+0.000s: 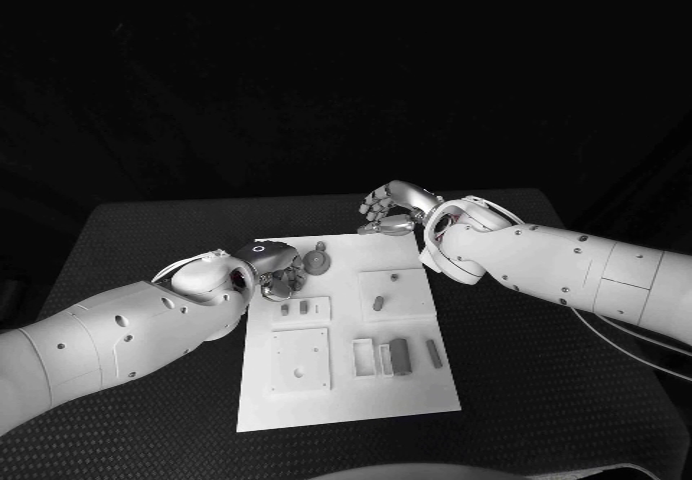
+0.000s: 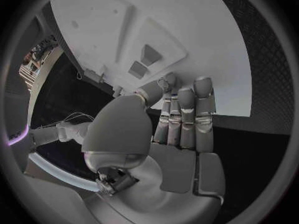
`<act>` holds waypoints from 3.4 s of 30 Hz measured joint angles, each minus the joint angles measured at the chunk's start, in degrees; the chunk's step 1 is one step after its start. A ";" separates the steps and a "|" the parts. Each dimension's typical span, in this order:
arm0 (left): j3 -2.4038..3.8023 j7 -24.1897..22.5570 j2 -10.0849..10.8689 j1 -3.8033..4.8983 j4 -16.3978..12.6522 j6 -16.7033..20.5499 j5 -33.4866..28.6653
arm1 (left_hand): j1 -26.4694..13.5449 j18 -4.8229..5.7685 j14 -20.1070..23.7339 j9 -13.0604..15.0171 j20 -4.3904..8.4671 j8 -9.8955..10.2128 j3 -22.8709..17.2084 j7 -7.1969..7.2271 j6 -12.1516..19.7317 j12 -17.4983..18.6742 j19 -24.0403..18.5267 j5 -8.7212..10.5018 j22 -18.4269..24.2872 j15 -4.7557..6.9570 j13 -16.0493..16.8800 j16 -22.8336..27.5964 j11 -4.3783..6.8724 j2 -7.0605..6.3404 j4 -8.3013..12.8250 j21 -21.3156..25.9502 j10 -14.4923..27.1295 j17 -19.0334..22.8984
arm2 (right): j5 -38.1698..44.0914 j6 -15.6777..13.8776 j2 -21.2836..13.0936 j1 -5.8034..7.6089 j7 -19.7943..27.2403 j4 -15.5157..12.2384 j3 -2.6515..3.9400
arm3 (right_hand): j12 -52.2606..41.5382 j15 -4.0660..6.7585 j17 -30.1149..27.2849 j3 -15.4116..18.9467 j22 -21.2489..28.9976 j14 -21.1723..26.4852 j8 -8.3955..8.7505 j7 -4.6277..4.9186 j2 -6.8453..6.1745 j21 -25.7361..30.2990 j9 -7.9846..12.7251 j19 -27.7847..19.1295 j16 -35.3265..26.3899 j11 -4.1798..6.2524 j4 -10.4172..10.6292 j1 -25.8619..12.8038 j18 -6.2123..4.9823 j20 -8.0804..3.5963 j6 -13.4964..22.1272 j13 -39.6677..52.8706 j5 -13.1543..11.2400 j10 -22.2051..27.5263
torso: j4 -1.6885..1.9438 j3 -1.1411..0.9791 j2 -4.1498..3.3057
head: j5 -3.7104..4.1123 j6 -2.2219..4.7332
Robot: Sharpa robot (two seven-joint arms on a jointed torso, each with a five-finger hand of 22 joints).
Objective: Assemble the parts on the task board
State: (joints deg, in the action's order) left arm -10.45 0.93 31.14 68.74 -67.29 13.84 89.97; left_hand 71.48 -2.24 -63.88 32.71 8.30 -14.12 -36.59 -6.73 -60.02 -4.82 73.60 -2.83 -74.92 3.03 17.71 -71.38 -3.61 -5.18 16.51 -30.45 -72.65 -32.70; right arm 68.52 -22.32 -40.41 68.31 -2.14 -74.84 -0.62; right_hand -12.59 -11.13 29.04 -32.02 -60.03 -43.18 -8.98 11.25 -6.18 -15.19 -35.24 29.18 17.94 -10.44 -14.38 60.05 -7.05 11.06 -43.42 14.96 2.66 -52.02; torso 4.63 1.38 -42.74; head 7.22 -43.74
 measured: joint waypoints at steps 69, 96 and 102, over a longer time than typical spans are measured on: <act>5.50 -5.90 16.01 0.43 -12.74 6.68 -40.97 | -7.11 0.06 6.47 -2.26 -2.47 1.50 5.23 -3.52 8.77 0.84 -6.56 -0.88 3.29 -2.93 1.60 8.15 -2.50 -1.54 -1.46 9.33 5.83 3.84 | 22.09 7.47 -10.02 -0.11 1.59 -1.33 -5.16 | -6.00 4.79 3.70 -0.48 -0.95 -10.36 -3.71 -1.20 -4.11 -1.22 0.63 10.67 5.90 3.80 0.16 4.03 -2.74 -0.82 -4.33 -1.04 0.00 -9.54 | 0.12 0.03 0.61 | 0.66 2.58; 5.40 -7.08 15.18 0.40 -11.53 5.33 -51.58 | -7.89 0.06 6.56 -2.38 -2.58 1.50 5.38 -3.69 9.18 0.84 -6.65 -0.88 3.80 -3.03 1.73 8.64 -2.72 -0.65 -2.23 10.25 6.43 4.08 | 30.08 10.79 -5.24 -1.61 -2.44 -2.66 -5.55 | -31.70 15.76 32.85 2.98 -14.92 -29.14 -4.21 -3.52 -2.58 -28.47 1.19 40.60 47.31 9.03 -0.79 5.87 -6.26 -12.57 -5.88 25.08 0.00 -13.90 | 0.11 0.18 1.79 | 0.59 1.61; 5.39 -7.08 15.16 0.40 -11.44 5.10 -51.81 | -7.89 0.07 6.56 -2.38 -2.58 1.50 5.38 -3.68 9.18 0.84 -6.65 -0.88 3.80 -3.03 1.72 8.86 -2.72 -0.65 -2.23 10.25 6.43 4.07 | 29.82 11.49 -4.15 -2.50 -2.87 -1.70 -5.60 | -33.70 16.45 32.75 2.14 -14.92 -30.84 -5.11 -4.22 -2.18 -31.55 0.19 40.65 49.24 9.35 -1.25 5.47 -6.24 -12.60 -7.42 28.10 0.00 -12.97 | 0.14 0.17 1.78 | 0.55 1.35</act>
State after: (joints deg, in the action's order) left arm -5.06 -6.15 46.29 69.14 -78.73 18.94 38.16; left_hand 63.59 -2.18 -57.32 30.33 5.72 -12.63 -31.22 -10.41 -50.84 -3.98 66.96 -3.71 -71.12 0.00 19.43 -62.52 -6.33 -5.83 14.28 -20.20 -66.22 -28.62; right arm 98.33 -10.83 -44.56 65.81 -5.01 -76.54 -6.22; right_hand -46.28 5.33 61.79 -29.88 -74.95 -74.03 -14.09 7.03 -8.36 -46.75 -35.05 69.83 67.18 -1.08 -15.63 65.52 -13.29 -1.55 -50.84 43.06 2.66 -64.99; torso 4.77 1.55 -40.96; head 7.77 -42.40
